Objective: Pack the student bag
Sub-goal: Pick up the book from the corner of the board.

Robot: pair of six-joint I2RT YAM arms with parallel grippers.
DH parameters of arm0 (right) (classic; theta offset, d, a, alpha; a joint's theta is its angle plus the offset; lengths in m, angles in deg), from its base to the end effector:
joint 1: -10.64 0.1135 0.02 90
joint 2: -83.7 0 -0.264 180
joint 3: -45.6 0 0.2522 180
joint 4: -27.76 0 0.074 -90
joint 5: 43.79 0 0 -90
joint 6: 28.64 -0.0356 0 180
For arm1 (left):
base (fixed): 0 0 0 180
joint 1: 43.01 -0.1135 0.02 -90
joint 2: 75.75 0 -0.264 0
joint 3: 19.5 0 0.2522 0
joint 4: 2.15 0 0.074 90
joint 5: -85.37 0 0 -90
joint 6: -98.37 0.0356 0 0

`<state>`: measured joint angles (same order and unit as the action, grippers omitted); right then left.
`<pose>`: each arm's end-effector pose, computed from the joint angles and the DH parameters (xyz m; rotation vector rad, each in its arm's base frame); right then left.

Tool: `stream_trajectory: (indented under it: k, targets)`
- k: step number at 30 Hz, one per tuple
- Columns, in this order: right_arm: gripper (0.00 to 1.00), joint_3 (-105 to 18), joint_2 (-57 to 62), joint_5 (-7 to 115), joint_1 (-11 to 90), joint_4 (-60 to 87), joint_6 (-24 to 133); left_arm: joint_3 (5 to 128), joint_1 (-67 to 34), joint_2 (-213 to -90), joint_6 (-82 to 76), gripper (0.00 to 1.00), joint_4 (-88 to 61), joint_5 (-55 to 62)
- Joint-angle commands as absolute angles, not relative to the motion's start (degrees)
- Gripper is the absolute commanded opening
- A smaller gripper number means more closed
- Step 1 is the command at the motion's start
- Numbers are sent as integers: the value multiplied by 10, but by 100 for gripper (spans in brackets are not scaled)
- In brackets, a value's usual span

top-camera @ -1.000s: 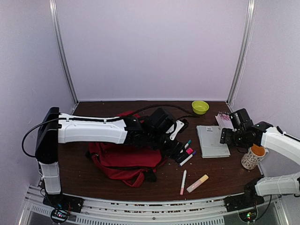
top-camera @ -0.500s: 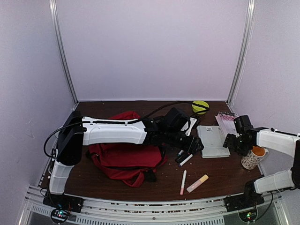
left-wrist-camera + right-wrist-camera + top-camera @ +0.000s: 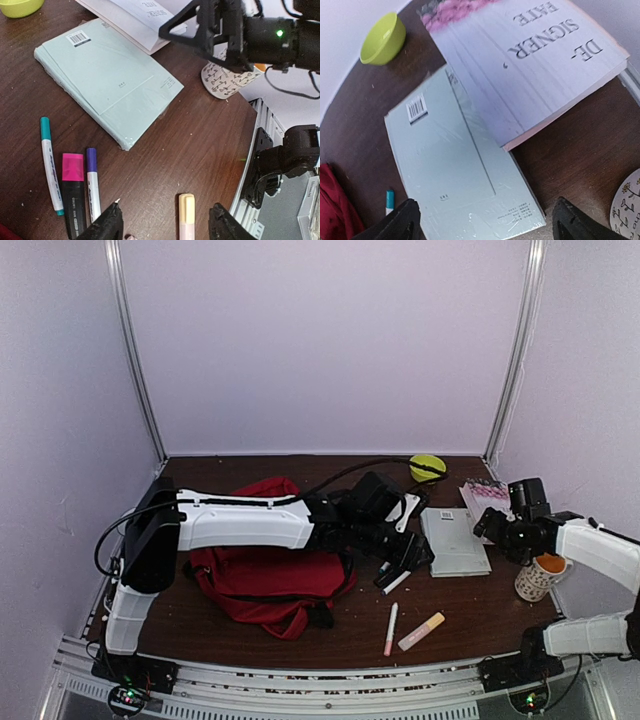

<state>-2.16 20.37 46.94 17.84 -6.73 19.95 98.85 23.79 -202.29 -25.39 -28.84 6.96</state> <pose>0.2131 0.0274 0.1977 0.7251 2.3758 0.3859 0.1967 -0.4772 0.2274 0.8152 2.2955 -1.1343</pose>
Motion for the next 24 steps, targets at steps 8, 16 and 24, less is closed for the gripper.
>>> stream_trajectory:
  k: [8, 16, 24]
  targets:
    - [100, -27, 217, 382, 164, -11, -58, 940, 238, -1987, -243, 59, -245, 72]
    - [100, -48, 130, 418, 132, 36, -139, 912, 238, -1972, -243, 59, -232, 71]
    - [100, -38, 63, 433, 113, 68, -188, 901, 237, -1969, -243, 59, -224, 73]
